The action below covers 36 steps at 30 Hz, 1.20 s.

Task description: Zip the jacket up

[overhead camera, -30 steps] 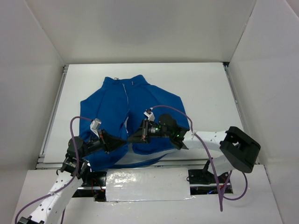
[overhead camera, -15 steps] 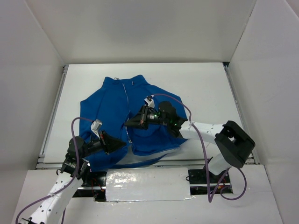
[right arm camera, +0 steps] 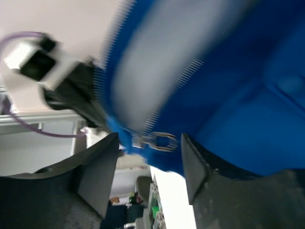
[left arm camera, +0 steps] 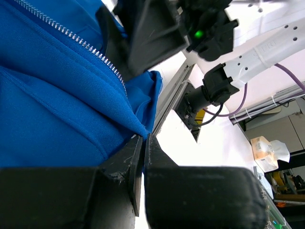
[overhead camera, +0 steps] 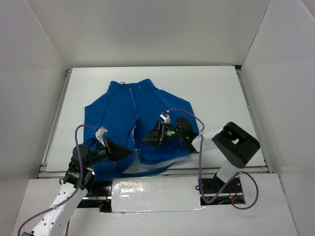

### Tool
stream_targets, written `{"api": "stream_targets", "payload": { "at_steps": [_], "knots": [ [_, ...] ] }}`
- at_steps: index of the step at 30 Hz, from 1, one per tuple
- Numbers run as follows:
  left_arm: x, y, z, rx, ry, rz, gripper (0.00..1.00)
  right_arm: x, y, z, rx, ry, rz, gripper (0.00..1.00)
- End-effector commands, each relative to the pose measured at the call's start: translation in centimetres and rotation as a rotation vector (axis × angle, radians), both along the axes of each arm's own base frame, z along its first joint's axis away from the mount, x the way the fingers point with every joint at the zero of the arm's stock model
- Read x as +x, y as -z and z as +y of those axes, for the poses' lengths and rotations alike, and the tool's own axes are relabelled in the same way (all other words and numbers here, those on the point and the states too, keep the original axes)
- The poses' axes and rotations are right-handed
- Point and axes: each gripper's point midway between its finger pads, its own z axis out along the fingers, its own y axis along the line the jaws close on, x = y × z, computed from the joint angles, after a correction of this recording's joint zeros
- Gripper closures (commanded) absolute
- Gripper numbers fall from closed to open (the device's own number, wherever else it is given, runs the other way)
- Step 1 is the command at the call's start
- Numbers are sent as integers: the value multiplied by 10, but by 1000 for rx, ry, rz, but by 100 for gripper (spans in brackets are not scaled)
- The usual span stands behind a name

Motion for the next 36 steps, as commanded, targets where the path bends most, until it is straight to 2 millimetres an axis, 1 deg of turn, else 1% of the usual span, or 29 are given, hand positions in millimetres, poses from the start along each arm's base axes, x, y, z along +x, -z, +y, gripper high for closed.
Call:
{"api": "stream_targets", "payload": {
  "at_steps": [1,3,5,8,10,11,16,19,21,28,36],
  "knots": [
    [0,-19,-1,-13,11,-92,100,-11,-4,2,44,-62,-90,40],
    [0,-19,-1,-13,11,-94,100,-16,-1,3,37,-68,-77,41],
    [1,-19,-1,-13,10,-94,100,-16,3,3,12,-60,-73,41],
    [1,-19,-1,-15,10,-94,100,-17,8,2,-2,-49,-78,38],
    [1,-21,-2,-19,13,-98,100,-20,11,5,3,-65,-59,36],
    [1,-20,-1,-19,11,-97,100,-22,8,8,21,-75,-67,34],
    [0,-23,-3,-21,25,-103,100,-26,19,15,3,-67,-19,28],
    [0,-22,-3,-21,27,-99,100,-30,19,20,7,-80,-12,28],
    [0,-22,-3,-21,27,-100,100,-32,14,25,25,-97,-17,27],
    [1,-22,-3,-21,27,-96,100,-34,-14,27,134,-122,-70,28],
    [1,-21,-3,-18,28,-94,100,-35,-27,24,187,-112,-95,29]
  ]
}}
